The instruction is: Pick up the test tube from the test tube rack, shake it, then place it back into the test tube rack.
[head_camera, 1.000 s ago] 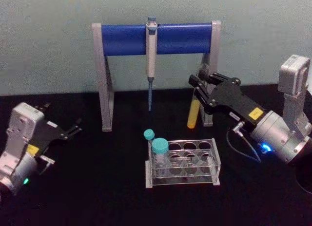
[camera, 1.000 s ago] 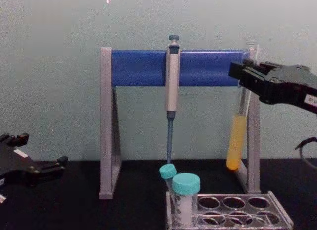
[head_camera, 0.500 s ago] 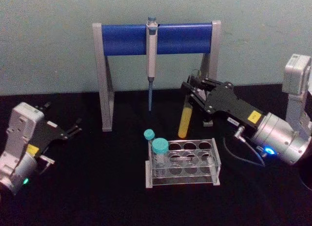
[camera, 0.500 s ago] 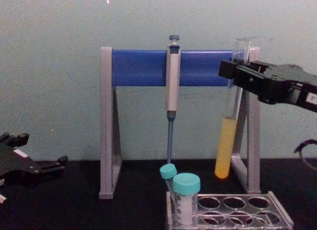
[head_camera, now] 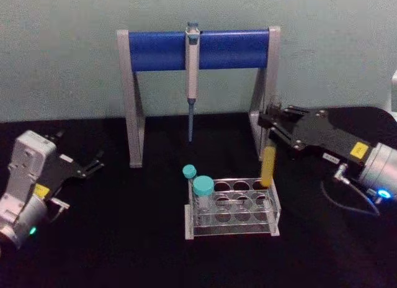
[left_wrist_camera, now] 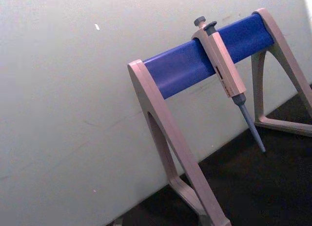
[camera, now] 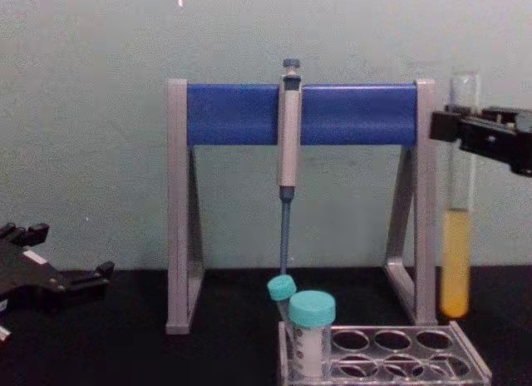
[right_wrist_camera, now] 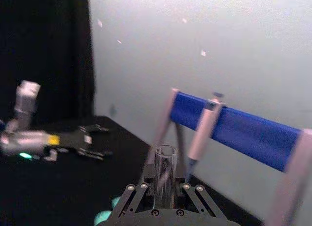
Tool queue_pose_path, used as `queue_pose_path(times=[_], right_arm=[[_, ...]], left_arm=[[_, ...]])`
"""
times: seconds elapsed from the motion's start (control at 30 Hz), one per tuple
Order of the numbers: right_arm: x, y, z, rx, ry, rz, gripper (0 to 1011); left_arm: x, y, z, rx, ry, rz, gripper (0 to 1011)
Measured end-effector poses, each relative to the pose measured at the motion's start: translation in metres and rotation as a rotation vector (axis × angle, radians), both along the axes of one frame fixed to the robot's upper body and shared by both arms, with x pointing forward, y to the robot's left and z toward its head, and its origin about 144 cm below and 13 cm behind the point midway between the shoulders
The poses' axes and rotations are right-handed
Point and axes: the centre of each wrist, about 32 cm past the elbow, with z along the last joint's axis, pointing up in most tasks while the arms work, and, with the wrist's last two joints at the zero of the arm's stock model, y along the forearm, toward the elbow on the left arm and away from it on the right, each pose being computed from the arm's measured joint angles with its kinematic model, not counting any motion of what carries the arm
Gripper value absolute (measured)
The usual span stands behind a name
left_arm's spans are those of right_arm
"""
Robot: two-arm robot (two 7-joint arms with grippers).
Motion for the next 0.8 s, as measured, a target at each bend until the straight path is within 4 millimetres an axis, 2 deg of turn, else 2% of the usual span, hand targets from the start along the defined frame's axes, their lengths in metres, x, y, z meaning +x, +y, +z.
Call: queue_pose_path(times=[0.17,0.37,0.6,0.8], right_arm=[[-0.003,-0.002,0.004,-0.078,-0.044,-0.104,235],[0.0,0.007,0.0,-0.113,-0.109,-0.209,235],[0.009,0.02,-0.012,-0.047,-0.176,-0.272,235],[0.017,0.029,-0.021,0.057,-0.165,-0.238,235]], left_arm=[[0.0,0.0,0.0,0.0,0.0,0.0,1001],[0.0,0.0,0.0,0.0,0.0,0.0,1002],[0.0,0.0,0.0,0.0,0.0,0.0,1001],[0.0,0.0,0.0,0.0,0.0,0.0,1001]])
